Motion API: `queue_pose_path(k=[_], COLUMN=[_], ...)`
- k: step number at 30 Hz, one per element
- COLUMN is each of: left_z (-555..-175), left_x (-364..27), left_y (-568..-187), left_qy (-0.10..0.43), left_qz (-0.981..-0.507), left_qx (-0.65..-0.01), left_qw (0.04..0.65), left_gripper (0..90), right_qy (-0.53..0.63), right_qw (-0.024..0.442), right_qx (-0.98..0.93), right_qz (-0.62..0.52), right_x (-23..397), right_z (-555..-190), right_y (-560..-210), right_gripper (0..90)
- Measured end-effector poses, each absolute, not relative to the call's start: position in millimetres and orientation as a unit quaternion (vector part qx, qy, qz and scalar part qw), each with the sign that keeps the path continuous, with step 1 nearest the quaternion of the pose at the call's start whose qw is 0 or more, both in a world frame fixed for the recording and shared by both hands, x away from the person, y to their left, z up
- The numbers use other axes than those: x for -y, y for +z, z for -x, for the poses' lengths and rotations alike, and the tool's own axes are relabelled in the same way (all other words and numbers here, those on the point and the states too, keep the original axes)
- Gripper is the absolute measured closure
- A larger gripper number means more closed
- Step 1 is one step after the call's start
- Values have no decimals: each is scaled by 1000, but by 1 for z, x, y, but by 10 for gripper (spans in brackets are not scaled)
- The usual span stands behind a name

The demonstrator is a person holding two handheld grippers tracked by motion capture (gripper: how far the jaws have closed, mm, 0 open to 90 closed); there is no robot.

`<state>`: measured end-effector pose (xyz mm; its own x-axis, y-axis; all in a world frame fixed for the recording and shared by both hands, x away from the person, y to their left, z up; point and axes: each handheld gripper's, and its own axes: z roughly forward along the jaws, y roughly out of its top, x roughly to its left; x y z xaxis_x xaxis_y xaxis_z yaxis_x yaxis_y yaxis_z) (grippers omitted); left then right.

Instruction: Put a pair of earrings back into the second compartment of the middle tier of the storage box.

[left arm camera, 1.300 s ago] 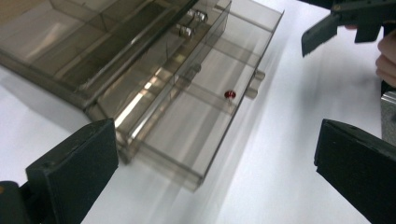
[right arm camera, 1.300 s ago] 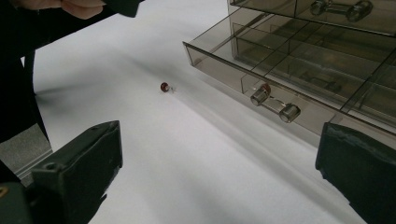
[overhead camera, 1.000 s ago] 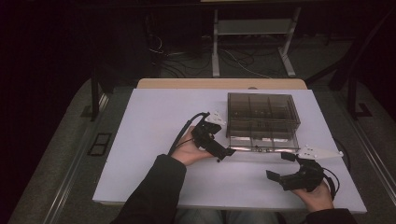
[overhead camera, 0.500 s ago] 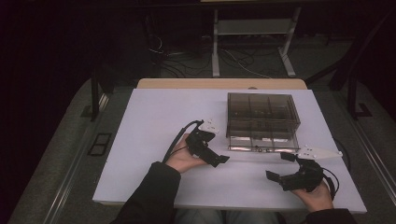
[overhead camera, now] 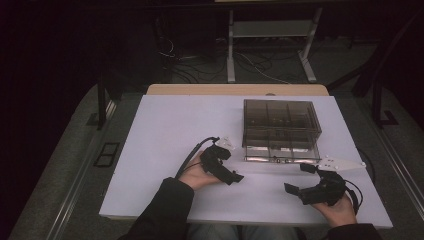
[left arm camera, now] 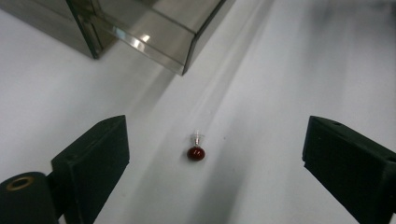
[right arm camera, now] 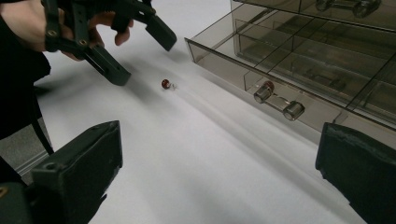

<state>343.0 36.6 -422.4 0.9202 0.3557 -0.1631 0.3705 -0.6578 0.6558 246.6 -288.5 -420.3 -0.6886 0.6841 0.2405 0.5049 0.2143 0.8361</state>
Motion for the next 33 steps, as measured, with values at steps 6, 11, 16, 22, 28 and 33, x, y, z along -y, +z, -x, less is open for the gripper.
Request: queue_pose_path(k=[6, 11, 16, 22, 28, 33], left_z=[-345, -345, -343, -345, -346, -346], left_x=[-35, -34, -32, -30, -30, -29], left_y=[-432, -435, -436, -440, -441, -440], left_qy=[-5, 1, 9, 12, 19, 30], left_qz=[-917, -919, -916, -919, -920, -925], left_qx=[-192, -180, -183, -185, -186, -174], left_qw=[349, 350, 356, 348, 344, 335], left_gripper=[184, 311, 470, 599, 711, 782], right_qy=[494, 494, 493, 493, 493, 495], right_qw=[90, 90, 89, 89, 89, 89], right_qx=[-776, -776, -777, -777, -777, -776], right_qz=[-382, -382, -382, -381, -381, -380], right_x=[288, 288, 287, 288, 287, 287], right_z=[-247, -247, -247, -247, -247, -247], right_y=[-420, -421, -421, -421, -421, -421], right_gripper=[3, 3, 3, 3, 3, 3])
